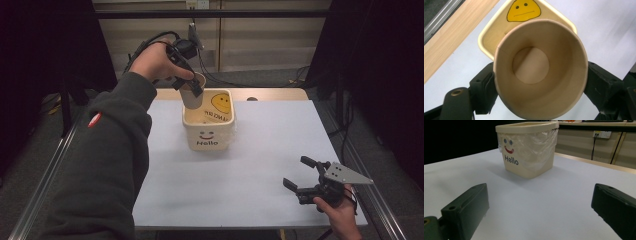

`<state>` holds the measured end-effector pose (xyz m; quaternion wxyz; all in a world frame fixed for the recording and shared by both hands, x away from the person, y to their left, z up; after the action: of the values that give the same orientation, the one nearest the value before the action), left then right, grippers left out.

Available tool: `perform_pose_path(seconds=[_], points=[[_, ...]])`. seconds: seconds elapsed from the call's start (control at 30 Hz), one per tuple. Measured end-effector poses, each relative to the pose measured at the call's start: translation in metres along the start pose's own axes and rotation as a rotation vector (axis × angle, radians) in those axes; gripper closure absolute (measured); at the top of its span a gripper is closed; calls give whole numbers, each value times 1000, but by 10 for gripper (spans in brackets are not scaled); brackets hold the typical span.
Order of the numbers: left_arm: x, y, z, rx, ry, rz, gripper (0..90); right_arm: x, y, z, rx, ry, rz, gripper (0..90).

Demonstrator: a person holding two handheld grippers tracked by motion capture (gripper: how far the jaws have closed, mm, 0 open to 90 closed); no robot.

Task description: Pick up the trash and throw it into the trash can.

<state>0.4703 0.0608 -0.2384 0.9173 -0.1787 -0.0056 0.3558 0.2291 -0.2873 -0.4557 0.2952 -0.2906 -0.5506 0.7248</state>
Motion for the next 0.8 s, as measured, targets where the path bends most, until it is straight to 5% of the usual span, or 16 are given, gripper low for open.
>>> perform_pose_path(seconds=[0.4,0.8], points=[[6,0,-36,25,12,11,202,0,0,-1,-6,-3,4,10],[8,1,-45,25,19,16,191,0,0,-1,-4,-5,4,10]])
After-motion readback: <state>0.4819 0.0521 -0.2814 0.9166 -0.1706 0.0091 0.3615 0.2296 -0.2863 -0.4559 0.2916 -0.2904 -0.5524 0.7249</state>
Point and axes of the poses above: each handheld gripper's, and its own axes: z roughly backward along the jaws, y roughly out of its underside, x roughly to its left, the point moved 3 cm from there along -z, roughly forward along the jaws, and after that the axes turned 9 degrees about z, right-handed, at the moved point
